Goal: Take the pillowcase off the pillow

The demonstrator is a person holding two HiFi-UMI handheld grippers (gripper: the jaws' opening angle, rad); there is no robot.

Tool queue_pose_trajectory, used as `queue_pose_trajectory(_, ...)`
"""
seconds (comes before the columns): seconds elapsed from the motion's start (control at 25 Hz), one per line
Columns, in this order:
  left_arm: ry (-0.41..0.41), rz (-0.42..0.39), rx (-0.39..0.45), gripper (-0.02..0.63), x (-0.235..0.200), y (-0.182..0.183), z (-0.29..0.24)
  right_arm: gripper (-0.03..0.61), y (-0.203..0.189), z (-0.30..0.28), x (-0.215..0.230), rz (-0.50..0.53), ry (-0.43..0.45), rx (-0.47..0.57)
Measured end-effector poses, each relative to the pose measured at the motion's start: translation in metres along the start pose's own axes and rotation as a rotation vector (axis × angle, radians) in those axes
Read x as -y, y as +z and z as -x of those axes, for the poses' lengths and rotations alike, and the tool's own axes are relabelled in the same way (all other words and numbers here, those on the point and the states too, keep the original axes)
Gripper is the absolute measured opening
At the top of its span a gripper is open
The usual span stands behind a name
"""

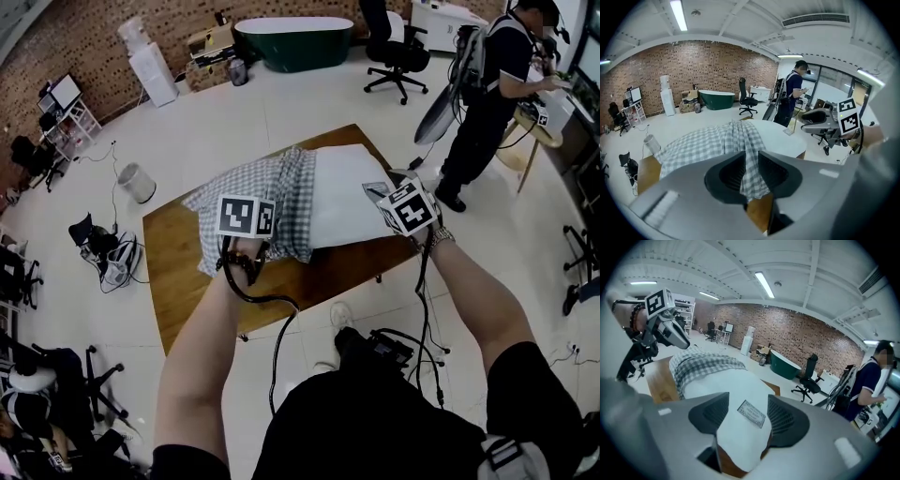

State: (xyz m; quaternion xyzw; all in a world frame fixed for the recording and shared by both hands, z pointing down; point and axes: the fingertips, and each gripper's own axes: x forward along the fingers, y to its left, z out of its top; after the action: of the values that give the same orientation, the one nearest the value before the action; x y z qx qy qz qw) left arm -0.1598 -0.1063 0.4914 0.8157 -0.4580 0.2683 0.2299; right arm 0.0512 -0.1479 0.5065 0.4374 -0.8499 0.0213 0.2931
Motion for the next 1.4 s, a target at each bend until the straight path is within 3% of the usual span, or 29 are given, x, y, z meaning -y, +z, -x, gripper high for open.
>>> queue_pose_trajectory(0.24, -0.016, -0.053, -0.038, 0.127, -0.015, 0.058, -0.018, 0.258, 0.039, -0.031, 0.023, 0.039, 0.101, 0.008)
queue_pose_trajectory(0.36, -0.011, -0.077, -0.065, 0.132, -0.026, 0.103, -0.043, 0.258, 0.061, -0.055, 0.056, 0.051, 0.151, -0.005)
queue_pose_trajectory(0.68, -0.042, -0.051, -0.187, 0.156, -0.044, 0.212, -0.149, 0.258, 0.098, -0.139, 0.162, 0.041, 0.294, -0.076)
queue_pose_trajectory(0.84, -0.063, -0.039, -0.258, 0.183, -0.075, 0.263, -0.214, 0.258, 0.113, -0.204, 0.199, 0.020, 0.417, -0.130)
queue_pose_trajectory(1.0, -0.083, -0.002, -0.333, 0.197, -0.102, 0.273, -0.279, 0.258, 0.107, -0.259, 0.207, -0.031, 0.564, -0.183)
queue_pose_trajectory(1.16, -0.112, 0.018, -0.433, 0.222, -0.122, 0.261, -0.333, 0.258, 0.100, -0.307, 0.209, -0.031, 0.651, -0.230)
queue_pose_trajectory(1.4, -0.151, -0.045, -0.604, 0.227, -0.146, 0.227, -0.378, 0.292, 0.077, -0.349, 0.190, -0.091, 0.776, -0.333)
